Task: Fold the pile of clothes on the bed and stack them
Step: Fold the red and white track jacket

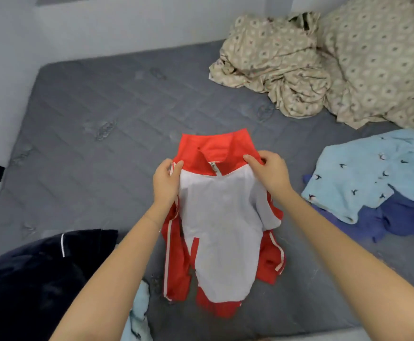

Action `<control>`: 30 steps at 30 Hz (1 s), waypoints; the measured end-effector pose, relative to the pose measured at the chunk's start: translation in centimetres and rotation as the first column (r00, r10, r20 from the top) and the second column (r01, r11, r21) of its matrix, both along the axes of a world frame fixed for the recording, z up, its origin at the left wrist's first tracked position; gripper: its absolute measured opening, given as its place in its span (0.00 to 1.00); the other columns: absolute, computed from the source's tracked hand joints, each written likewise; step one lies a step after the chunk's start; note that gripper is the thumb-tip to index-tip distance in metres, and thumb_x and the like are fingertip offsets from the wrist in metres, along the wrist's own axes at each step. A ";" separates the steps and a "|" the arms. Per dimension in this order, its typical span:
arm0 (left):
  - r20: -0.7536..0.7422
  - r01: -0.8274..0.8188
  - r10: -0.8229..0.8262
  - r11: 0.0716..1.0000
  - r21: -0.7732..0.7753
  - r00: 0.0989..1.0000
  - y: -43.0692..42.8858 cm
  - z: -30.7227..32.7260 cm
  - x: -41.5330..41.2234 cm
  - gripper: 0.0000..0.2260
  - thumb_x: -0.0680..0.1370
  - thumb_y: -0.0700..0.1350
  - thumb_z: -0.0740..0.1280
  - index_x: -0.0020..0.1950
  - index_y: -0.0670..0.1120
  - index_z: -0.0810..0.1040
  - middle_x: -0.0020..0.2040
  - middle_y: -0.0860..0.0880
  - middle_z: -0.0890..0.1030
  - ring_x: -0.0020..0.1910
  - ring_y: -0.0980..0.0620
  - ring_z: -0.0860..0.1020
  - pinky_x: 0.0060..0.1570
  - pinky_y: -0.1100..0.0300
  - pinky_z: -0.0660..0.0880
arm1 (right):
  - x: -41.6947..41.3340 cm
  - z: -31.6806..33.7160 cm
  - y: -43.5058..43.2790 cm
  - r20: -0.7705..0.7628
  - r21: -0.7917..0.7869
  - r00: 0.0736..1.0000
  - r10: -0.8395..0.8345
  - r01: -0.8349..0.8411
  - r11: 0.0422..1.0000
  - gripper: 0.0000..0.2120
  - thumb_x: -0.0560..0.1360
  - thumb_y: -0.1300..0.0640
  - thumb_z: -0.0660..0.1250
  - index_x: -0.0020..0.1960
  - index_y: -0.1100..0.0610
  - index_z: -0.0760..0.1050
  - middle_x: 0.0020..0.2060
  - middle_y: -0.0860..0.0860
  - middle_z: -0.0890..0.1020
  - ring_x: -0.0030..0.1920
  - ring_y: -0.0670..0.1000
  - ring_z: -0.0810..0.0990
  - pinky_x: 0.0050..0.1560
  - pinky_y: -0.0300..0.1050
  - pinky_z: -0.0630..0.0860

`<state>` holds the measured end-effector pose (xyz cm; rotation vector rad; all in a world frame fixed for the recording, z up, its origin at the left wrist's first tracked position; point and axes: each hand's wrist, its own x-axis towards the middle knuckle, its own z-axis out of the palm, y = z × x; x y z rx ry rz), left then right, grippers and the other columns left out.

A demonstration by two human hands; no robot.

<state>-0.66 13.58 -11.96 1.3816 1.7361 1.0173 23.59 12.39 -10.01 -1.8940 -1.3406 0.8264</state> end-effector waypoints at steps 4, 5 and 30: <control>-0.030 -0.025 0.024 0.999 -0.040 0.999 4.5 -8.2 0.1 0.18 0.79 0.42 0.67 0.34 0.42 0.63 0.31 0.48 0.59 0.32 0.54 0.58 0.35 0.56 0.57 | 0.0 -8.2 5.0 0.041 -0.067 0.999 -0.034 0.036 0.997 0.23 0.76 0.51 0.68 0.29 0.52 0.61 0.24 0.47 0.65 0.31 0.49 0.65 0.29 0.37 0.60; -0.023 -0.038 0.037 0.998 -0.053 0.999 5.5 -9.9 0.2 0.15 0.80 0.42 0.67 0.35 0.41 0.67 0.32 0.47 0.64 0.33 0.54 0.62 0.36 0.56 0.61 | 0.0 -10.0 6.1 0.053 -0.082 0.998 -0.028 0.032 0.996 0.19 0.77 0.50 0.68 0.30 0.51 0.67 0.26 0.47 0.70 0.34 0.51 0.69 0.34 0.39 0.65; -0.491 0.694 -0.642 0.713 -0.099 0.589 6.4 -28.3 14.4 0.21 0.81 0.38 0.59 0.74 0.47 0.67 0.78 0.44 0.57 0.78 0.44 0.54 0.75 0.47 0.53 | 6.7 -29.4 0.8 -0.116 -0.344 0.974 -0.195 0.144 0.928 0.12 0.75 0.54 0.70 0.42 0.60 0.70 0.34 0.48 0.73 0.35 0.45 0.69 0.34 0.33 0.66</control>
